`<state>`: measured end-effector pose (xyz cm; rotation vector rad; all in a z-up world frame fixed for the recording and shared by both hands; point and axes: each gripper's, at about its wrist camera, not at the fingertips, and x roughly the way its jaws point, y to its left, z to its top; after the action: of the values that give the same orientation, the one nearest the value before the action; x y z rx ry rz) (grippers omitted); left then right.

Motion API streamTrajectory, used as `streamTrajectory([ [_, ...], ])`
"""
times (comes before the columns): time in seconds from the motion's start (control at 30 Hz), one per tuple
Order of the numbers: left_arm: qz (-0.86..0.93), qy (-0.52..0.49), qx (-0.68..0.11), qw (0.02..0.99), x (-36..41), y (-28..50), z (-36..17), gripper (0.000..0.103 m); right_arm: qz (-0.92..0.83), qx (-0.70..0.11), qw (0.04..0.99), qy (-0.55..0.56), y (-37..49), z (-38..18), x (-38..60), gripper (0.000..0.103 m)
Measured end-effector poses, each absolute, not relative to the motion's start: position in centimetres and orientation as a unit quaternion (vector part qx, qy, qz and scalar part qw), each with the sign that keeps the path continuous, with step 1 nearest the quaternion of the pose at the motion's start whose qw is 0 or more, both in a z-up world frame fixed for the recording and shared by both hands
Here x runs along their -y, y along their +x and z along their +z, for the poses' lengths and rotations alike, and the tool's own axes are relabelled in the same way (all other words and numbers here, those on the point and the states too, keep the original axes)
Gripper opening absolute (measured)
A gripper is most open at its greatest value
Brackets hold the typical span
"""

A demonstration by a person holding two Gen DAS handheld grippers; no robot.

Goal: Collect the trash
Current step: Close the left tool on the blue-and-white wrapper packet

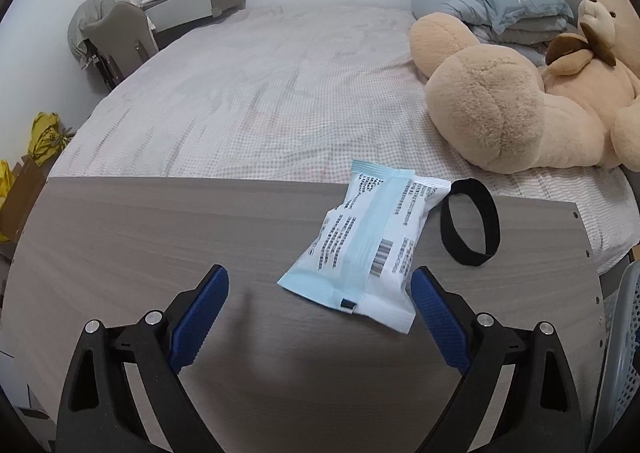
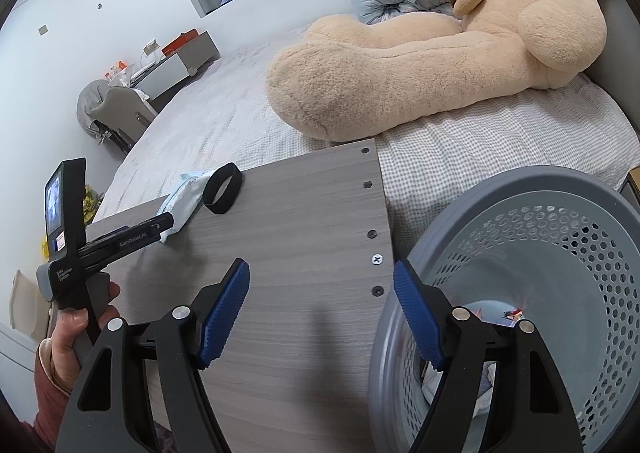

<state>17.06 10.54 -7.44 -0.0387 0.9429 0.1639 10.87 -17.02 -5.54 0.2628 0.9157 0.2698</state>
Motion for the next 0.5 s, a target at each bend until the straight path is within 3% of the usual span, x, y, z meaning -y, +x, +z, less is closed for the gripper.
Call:
streamTrajectory([
  [0.5,0.015,0.003,-0.466,0.885,-10.4,19.6,-7.7,0.091,0.131,-0.443,0.879,0.116,11.0,-5.3,15.7,0.071],
])
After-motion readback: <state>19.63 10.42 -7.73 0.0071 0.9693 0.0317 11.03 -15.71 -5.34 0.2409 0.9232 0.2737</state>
